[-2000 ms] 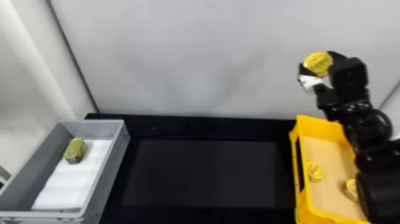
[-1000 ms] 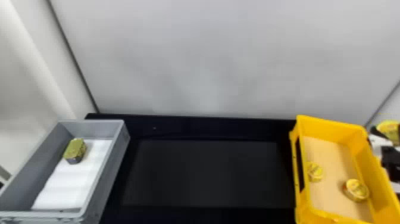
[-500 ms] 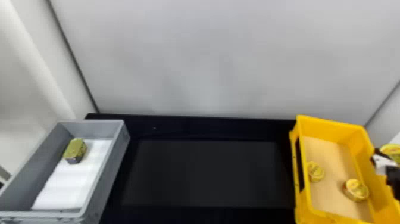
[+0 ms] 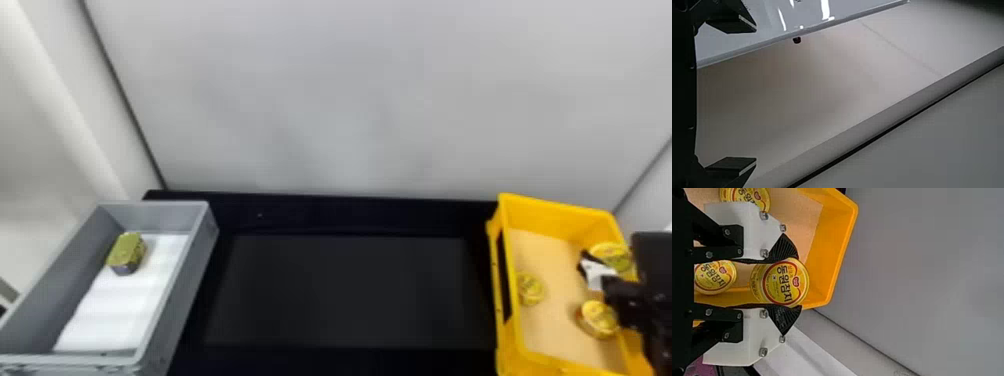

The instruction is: Pick up the round yellow can and place it in the yellow rectangular box

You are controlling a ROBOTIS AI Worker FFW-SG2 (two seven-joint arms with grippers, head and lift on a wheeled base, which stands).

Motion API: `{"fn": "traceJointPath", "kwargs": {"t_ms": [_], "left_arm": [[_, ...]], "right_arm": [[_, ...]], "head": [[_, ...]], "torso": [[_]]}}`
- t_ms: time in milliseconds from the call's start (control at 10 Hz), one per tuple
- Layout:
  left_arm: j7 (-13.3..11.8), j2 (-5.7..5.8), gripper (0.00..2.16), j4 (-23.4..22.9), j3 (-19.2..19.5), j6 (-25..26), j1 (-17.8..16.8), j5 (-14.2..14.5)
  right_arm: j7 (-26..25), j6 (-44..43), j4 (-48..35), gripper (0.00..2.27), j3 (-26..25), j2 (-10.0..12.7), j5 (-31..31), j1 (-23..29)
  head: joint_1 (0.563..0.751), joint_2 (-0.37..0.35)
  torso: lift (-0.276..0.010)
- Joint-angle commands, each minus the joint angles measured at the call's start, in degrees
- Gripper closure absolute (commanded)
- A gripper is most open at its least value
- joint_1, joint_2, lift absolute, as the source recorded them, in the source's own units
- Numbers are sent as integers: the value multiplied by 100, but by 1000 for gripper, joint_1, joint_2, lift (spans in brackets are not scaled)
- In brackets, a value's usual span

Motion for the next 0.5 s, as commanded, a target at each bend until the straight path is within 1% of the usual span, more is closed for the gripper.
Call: {"fn": "traceJointPath", "kwargs": {"t_ms": [0,200,400], "left_arm": [[6,-15,94,4,-9,2,5,0],[15,-15,94,12,-17,2,5,0],[15,-15,94,12,-17,2,5,0]], "right_arm": [[112,-2,18,748,-34,-9,25,-110],[209,16,-35,564,-78,-9,25,-119],[200,7,-35,490,-69,-1,60,-110]], "head": [[694,14],[694,14],[694,14]], "torso": [[-56],[-56],[-56]]}}
